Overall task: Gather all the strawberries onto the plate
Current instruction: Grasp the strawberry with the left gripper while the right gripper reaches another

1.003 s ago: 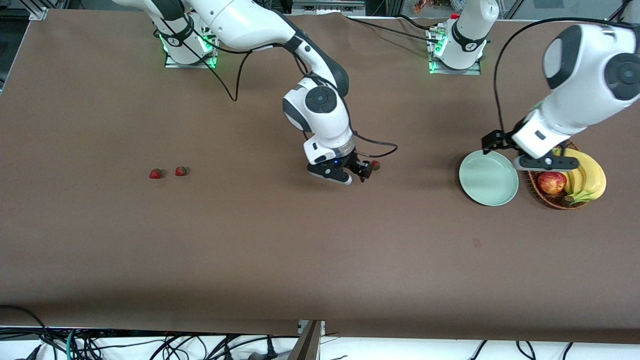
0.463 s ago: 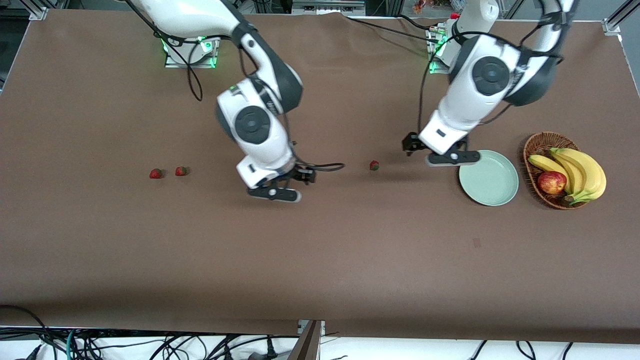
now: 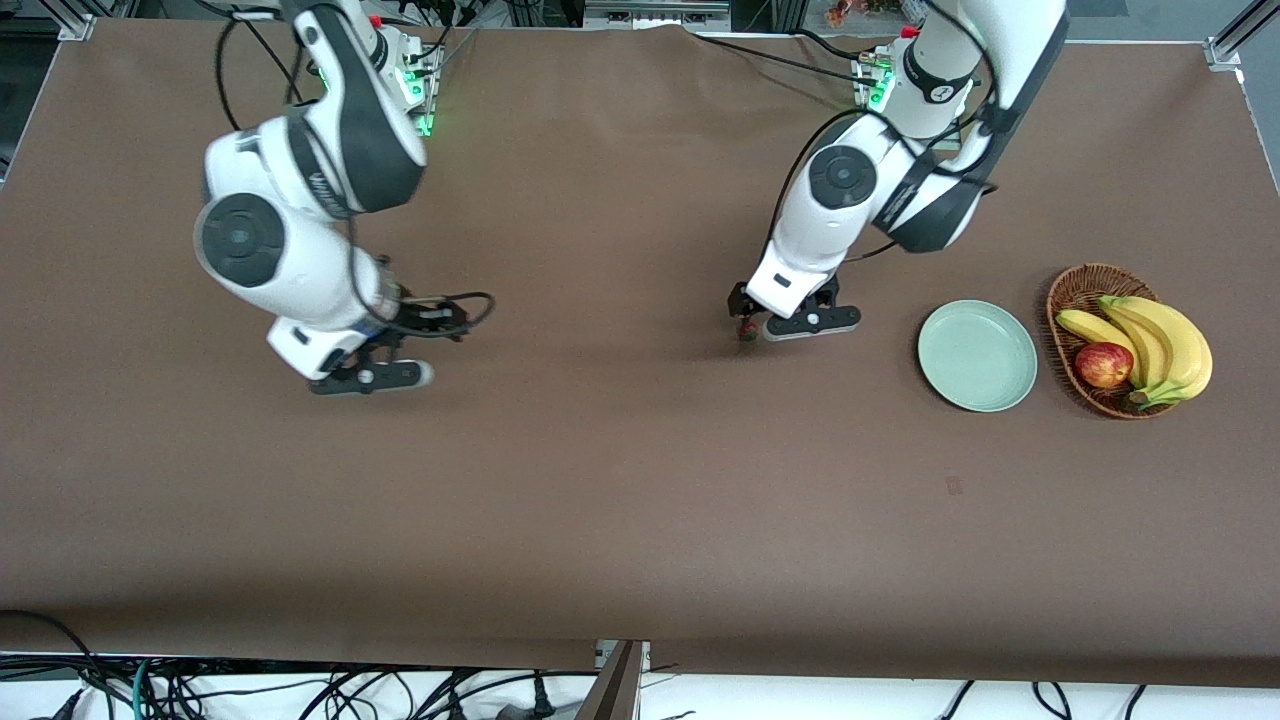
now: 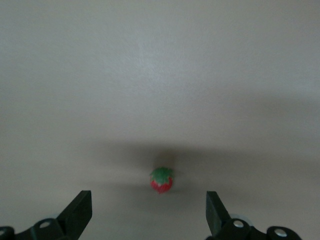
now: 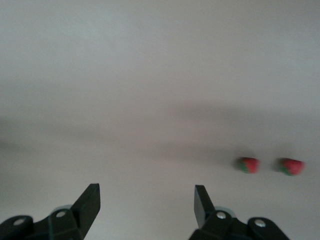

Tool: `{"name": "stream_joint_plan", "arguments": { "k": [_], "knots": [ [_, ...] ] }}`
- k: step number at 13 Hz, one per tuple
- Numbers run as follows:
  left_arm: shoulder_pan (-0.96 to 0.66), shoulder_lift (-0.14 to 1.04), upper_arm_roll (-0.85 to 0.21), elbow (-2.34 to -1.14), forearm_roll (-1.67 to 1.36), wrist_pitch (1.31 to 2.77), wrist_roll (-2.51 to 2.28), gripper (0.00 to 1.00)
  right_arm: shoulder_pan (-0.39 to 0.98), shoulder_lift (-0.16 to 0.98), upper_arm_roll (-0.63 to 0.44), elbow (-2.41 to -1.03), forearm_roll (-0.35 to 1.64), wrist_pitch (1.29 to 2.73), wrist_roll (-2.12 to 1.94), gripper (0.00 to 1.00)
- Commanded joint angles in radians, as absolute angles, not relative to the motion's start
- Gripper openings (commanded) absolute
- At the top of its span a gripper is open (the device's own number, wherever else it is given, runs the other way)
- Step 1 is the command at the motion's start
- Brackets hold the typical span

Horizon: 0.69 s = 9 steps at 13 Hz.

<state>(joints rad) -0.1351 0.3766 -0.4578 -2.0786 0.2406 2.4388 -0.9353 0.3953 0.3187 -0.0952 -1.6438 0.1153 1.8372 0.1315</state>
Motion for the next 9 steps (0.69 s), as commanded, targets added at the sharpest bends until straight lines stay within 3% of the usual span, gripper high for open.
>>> {"name": "stream_joint_plan", "arguments": {
  "k": [1,6,9],
  "knots": [
    [-0.138,0.477,-0.456,-2.060,0.328,2.506,-1.003,1.00,0.402,0.258,-0.158,-1.768,0.130,1.870,0.013,0.85],
    [-0.141,0.560,-0.451,-2.052,0.350,2.536,-1.018,1.00,0.402,0.222,-0.239,-1.955,0.129,1.982,-0.070,0.88],
    [-0.141,0.571,-0.454,-2.056,0.350,2.534,-1.037,1.00,0.402,0.221,-0.252,-2.093,0.129,2.136,-0.101,0.88]
  ]
}}
